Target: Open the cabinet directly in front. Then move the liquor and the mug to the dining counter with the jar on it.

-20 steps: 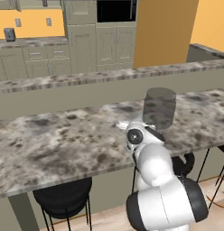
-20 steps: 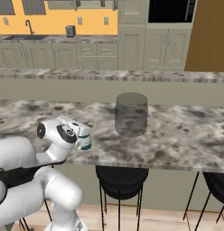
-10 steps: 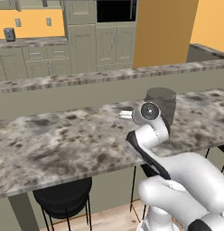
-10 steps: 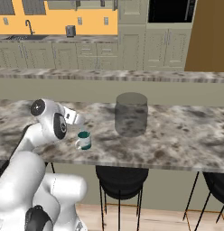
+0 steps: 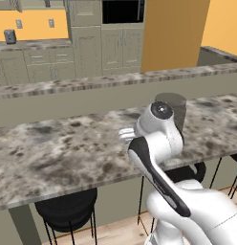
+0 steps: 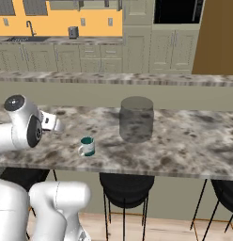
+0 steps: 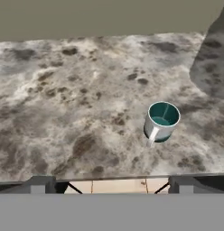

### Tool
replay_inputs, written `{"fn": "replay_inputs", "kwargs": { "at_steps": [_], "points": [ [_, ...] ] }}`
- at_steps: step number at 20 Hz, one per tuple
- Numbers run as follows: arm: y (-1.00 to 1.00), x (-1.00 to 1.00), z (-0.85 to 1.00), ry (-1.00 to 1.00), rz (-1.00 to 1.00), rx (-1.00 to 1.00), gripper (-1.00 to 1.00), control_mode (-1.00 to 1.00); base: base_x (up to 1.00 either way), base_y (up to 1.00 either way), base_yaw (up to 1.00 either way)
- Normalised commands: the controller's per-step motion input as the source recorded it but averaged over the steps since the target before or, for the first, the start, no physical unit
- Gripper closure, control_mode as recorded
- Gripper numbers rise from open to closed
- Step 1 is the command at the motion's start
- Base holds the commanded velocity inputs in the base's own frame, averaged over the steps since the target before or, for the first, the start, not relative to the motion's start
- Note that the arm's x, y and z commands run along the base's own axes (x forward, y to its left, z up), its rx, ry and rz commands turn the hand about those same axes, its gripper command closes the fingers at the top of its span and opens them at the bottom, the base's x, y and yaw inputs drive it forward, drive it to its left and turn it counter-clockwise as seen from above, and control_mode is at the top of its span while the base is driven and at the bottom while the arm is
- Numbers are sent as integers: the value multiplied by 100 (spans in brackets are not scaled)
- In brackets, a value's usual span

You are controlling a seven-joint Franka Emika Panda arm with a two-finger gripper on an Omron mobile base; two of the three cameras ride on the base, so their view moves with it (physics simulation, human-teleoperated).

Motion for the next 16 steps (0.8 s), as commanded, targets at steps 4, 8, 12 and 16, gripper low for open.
{"fn": "replay_inputs", "kwargs": {
  "at_steps": [4,8,12,16],
  "points": [
    [71,-100,22,-38,15,-3,-100,-100,0,0,0],
    [19,-82,100,-51,10,0,-100,-100,0,0,0],
    [8,-17,35,-7,4,0,-100,-100,0,0,0],
    [1,-8,0,1,0,0,-100,-100,0,0,0]
  ]
}}
